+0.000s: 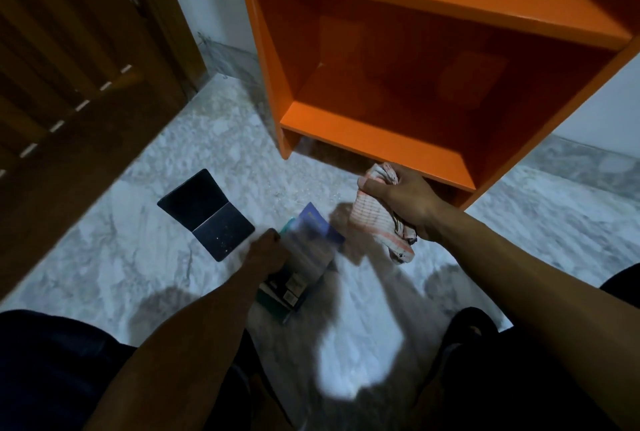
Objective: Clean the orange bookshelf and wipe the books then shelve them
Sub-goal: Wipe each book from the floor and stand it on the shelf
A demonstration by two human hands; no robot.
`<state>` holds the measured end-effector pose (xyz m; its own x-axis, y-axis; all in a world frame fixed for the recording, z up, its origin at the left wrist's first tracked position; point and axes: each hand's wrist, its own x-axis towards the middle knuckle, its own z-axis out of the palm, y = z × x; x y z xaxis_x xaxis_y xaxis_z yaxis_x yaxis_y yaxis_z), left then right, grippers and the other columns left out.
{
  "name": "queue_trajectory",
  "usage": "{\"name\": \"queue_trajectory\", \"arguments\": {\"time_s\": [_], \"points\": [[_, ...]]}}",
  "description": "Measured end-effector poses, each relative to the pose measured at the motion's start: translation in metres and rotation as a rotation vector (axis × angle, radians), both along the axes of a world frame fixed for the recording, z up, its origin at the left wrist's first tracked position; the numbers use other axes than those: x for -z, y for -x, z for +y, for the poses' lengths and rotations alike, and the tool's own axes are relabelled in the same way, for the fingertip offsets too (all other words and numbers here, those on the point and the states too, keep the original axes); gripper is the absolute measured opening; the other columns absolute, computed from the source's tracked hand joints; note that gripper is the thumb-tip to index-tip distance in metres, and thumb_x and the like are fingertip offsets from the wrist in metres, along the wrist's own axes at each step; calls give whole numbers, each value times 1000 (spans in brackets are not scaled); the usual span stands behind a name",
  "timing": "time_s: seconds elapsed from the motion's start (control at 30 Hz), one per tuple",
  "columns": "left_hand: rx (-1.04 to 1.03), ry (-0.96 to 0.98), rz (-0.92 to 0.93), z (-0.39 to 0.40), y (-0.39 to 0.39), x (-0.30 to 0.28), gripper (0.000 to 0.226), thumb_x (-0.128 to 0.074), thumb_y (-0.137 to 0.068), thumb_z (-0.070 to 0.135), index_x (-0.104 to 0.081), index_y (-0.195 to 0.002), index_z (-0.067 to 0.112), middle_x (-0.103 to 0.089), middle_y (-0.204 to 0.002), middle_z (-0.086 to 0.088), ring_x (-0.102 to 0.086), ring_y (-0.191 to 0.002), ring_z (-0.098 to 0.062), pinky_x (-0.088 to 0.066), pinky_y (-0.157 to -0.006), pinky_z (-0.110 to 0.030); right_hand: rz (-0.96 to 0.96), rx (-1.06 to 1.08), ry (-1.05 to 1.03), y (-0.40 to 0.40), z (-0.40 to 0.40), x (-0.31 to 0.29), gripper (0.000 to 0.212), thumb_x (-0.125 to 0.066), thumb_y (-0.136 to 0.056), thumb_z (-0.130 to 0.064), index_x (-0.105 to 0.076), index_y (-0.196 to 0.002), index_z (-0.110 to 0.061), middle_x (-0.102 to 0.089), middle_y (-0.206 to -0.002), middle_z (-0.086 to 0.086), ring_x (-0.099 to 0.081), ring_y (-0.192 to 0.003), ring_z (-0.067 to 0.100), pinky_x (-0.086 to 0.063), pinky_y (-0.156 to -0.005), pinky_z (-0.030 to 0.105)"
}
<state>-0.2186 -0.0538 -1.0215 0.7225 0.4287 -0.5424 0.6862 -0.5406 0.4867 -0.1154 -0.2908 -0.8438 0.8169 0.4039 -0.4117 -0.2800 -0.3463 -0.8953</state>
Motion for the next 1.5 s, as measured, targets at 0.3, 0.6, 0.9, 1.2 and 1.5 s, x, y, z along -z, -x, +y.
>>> {"name": "queue_trajectory", "arguments": {"time_s": [0.3,0.6,0.9,1.2,1.5], "points": [[-205,469,-342,24,-36,-149,11,-64,-96,10,-55,-103,11,-68,-93,-20,-65,-60,-24,-50,-46,-26,171,193,-82,-7,-4,10,38,-66,-91,-3,-55,-127,-2,-70,-110,23,-71,-89,39,-58,-80,53],[-149,662,-545,5,-24,-249,18,-59,-99,14,-60,-116,11,-75,-107,-15,-71,-97,-40,-54,-87,-57,187,305,-485,11,18,-30,43,-42,-105,-8,-42,-144,-28,-47,-147,-2,-58,-119,26,-52,-87,41],[-78,320,-617,-35,-9,-233,28,-57,-100,26,-55,-127,35,-64,-121,6,-64,-104,-13,-58,-81,-40,192,195,-607,20,16,-42,28,-48,-103,-6,-54,-127,-18,-68,-126,9,-69,-106,31,-58,-80,47],[-177,557,-703,-31,-14,-241,29,-65,-96,21,-61,-125,23,-75,-112,0,-74,-97,-20,-59,-80,-39,319,81,-653,20,16,-52,32,-50,-102,-13,-54,-133,-13,-68,-125,13,-67,-111,34,-56,-90,51],[-166,597,-743,-32,-16,-253,18,-48,-105,23,-62,-116,21,-77,-101,-6,-75,-88,-28,-61,-78,-46,552,503,-674,2,11,-61,39,-44,-105,-29,-60,-121,3,-70,-115,23,-69,-99,36,-53,-86,53]]}}
